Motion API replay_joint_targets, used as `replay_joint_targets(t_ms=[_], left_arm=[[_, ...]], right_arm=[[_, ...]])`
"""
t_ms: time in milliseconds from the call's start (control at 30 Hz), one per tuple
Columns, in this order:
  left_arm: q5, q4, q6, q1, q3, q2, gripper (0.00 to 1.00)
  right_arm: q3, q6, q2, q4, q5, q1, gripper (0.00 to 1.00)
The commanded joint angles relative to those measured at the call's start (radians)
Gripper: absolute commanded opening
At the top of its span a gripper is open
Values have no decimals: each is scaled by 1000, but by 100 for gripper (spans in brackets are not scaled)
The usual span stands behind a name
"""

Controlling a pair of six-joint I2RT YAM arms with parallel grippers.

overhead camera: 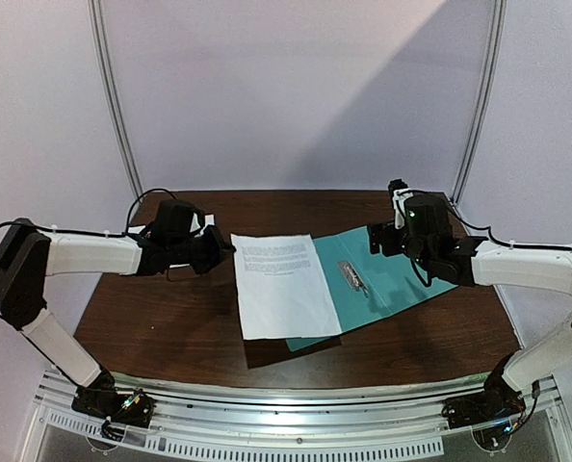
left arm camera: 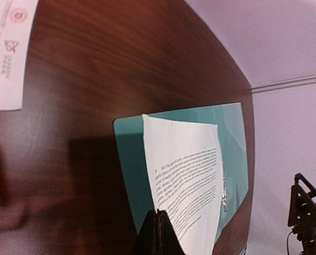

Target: Put the files into the folder

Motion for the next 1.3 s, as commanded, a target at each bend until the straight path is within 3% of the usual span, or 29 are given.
replay_joint_targets(t_ms=[0, 500, 1267], left_arm=[[-70, -22, -26, -33, 0, 10, 0], [-211, 26, -110, -123, -11, 94, 0], [-318, 301, -380, -153, 5, 230, 0]], right_arm=[[10, 26, 27, -33, -19, 0, 99], [14, 44, 65, -46, -55, 0, 99], [-21, 46, 82, -47, -71, 0, 99]])
